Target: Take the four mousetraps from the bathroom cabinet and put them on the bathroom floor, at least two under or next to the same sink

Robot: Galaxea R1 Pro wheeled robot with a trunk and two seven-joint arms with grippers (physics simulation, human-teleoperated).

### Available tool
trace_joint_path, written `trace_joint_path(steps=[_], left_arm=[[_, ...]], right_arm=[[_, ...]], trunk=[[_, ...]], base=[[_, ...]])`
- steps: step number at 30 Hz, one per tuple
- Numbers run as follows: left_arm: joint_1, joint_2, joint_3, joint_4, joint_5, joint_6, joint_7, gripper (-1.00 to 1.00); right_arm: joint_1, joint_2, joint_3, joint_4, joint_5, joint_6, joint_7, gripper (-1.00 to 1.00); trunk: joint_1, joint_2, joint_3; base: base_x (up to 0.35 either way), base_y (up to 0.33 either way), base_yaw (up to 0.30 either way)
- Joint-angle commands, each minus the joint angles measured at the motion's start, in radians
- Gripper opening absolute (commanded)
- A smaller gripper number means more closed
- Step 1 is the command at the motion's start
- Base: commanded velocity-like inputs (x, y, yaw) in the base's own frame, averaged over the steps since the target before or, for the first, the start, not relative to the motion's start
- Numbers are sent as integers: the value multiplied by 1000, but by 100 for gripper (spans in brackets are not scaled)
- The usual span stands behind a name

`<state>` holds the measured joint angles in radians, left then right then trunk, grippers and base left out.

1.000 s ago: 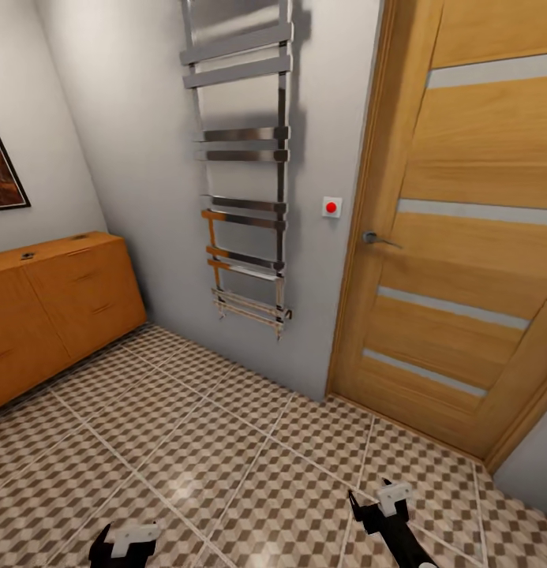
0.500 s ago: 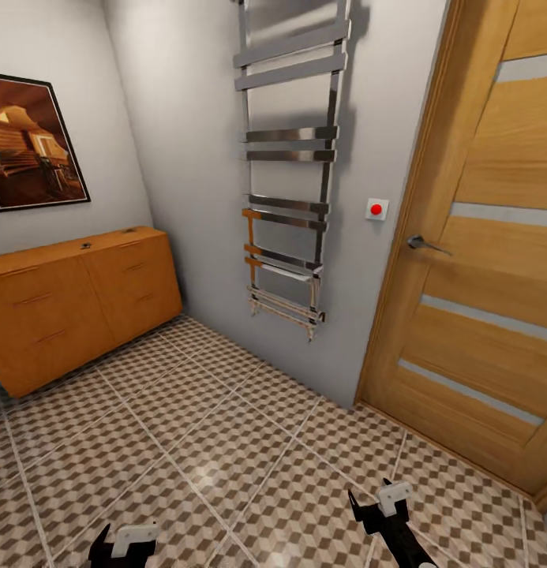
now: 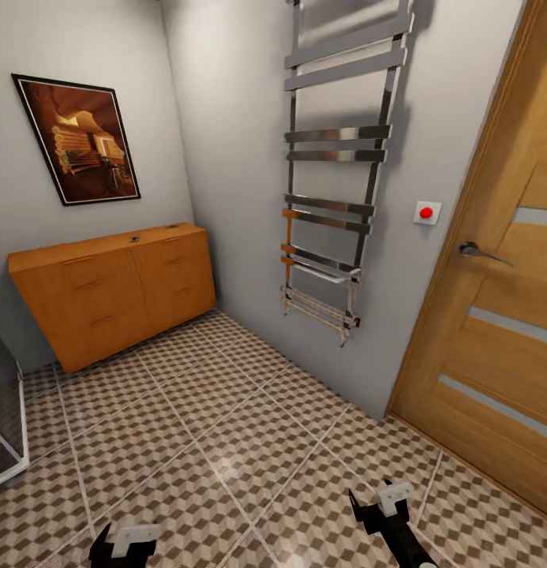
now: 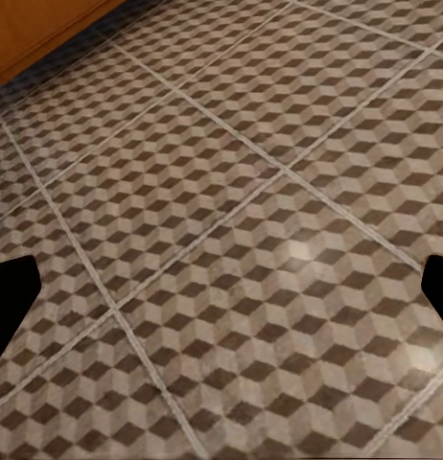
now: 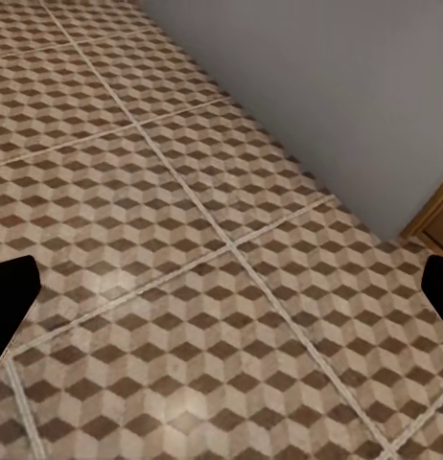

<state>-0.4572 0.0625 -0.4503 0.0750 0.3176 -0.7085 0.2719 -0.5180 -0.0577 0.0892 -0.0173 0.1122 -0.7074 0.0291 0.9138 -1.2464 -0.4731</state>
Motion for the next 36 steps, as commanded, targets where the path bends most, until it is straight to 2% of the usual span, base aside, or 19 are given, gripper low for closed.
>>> trace_joint_path(steps=[1,9,18,32,36], left_arm=[[-1,-1,-8,3,3,-4,4,100],[-1,-1,-8,3,3,-3,4,100],[-1,-1,-8,3,3,-3,4,100],[-1,-1,-8,3,3,-3,4,100],[-1,-1,-8,3,3,-3,4,100]], right_arm=[[0,-1,7,0,-3,-3,0,100],[0,0,7,0,-3,-3,0,100],[0,1,7,0,-3,-3,0,100],[0,1,7,0,-3,-3,0,100],[0,1,7,0,-3,-3,1,100]], trunk=[[0,-1,-1],[0,-1,-1],[0,-1,-1],[0,-1,-1],[0,-1,-1]], base=[[0,0,289],[20,0,289],[143,0,289],[310,0,286],[340,0,140]])
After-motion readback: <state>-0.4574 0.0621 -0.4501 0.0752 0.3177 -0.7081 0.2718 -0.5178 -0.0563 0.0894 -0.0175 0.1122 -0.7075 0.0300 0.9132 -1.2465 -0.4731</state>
